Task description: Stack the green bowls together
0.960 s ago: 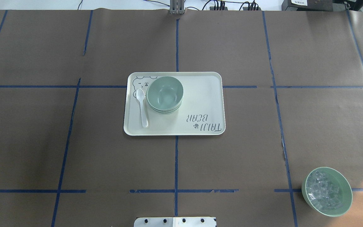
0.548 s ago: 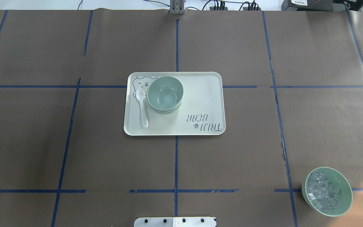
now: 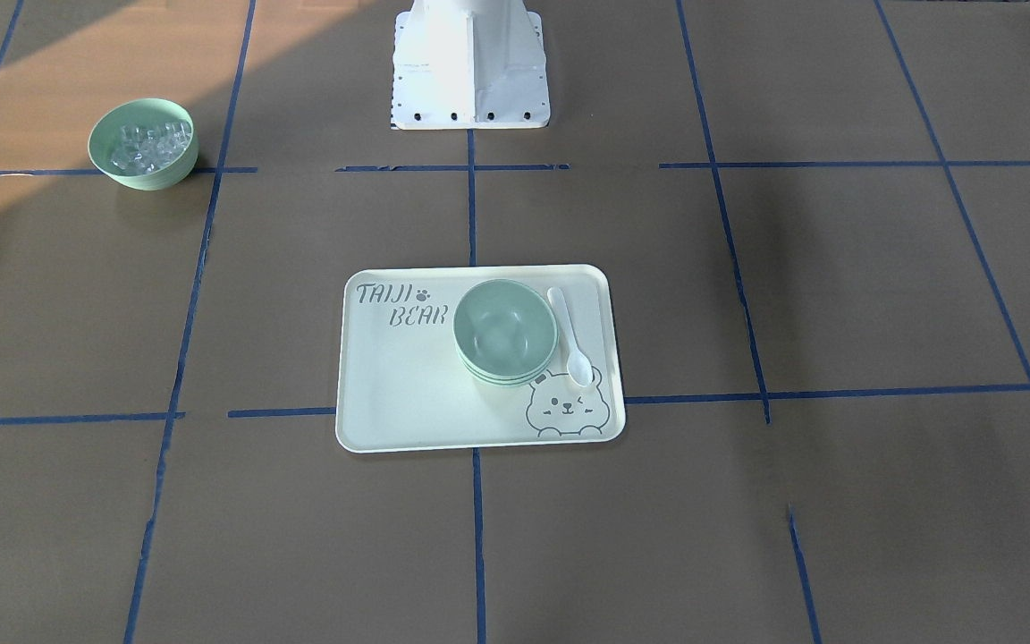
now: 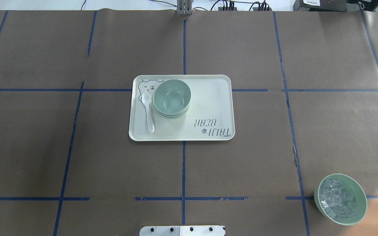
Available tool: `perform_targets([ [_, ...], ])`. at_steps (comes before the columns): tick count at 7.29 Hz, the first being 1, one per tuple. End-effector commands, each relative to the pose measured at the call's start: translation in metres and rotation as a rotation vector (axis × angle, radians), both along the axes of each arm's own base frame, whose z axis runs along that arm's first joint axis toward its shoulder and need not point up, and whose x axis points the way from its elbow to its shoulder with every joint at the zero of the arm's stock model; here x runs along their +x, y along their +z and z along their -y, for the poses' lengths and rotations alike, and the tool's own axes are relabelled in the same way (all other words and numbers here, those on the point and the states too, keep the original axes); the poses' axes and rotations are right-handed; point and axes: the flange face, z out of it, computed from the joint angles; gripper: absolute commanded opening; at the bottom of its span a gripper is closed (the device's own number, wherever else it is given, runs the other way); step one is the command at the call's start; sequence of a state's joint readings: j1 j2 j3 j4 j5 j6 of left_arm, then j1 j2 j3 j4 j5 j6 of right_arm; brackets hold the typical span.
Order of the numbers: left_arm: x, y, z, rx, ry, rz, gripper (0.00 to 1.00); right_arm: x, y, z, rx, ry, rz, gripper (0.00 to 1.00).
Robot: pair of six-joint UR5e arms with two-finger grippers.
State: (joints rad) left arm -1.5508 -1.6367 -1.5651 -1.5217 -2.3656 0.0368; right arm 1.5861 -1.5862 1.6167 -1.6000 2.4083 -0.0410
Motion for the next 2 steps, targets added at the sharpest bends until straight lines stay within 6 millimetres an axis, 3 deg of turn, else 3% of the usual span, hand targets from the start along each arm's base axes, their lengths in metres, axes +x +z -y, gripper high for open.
perform_targets([
  [1,0.0000,-0.0022,0.0015,0.004,0.000,0.000,1.00,0.0000,-0.0001,0.0000,0.000,0.000,0.000,1.00],
  [2,0.0000,-0.0022,0.0015,0.004,0.000,0.000,1.00,0.0000,-0.0023,0.0003,0.004,0.001,0.000,1.00],
])
